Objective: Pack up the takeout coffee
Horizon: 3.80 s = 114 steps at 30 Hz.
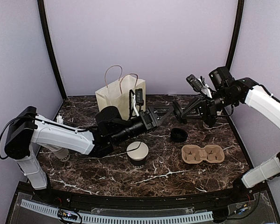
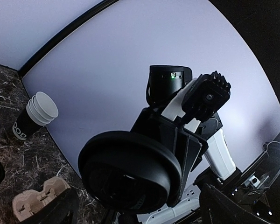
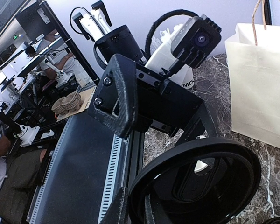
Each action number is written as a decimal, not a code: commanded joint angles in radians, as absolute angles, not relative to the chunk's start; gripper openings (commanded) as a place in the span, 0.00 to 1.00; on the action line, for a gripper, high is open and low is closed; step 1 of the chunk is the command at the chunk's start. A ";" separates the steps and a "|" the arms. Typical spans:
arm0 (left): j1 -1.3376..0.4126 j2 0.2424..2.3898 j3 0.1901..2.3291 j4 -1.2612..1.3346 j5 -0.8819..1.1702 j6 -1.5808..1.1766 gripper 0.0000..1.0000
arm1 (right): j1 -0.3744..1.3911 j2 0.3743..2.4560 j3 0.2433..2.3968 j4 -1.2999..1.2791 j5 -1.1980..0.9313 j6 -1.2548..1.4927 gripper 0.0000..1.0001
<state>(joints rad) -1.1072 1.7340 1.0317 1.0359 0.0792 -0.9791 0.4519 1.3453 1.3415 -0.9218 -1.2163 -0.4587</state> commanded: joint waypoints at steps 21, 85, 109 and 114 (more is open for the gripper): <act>-1.069 1.847 1.100 1.219 0.256 -1.094 0.85 | 0.459 1.375 1.345 -0.892 -1.253 -0.448 0.13; -1.072 1.859 1.105 1.221 0.241 -1.144 0.92 | 0.459 1.401 1.394 -0.910 -1.276 -0.454 0.12; -1.072 1.867 1.111 1.213 0.240 -1.162 0.91 | 0.459 1.388 1.386 -0.912 -1.264 -0.462 0.12; -1.072 1.891 1.119 1.280 0.259 -1.169 0.88 | 0.458 1.388 1.385 -0.911 -1.270 -0.461 0.12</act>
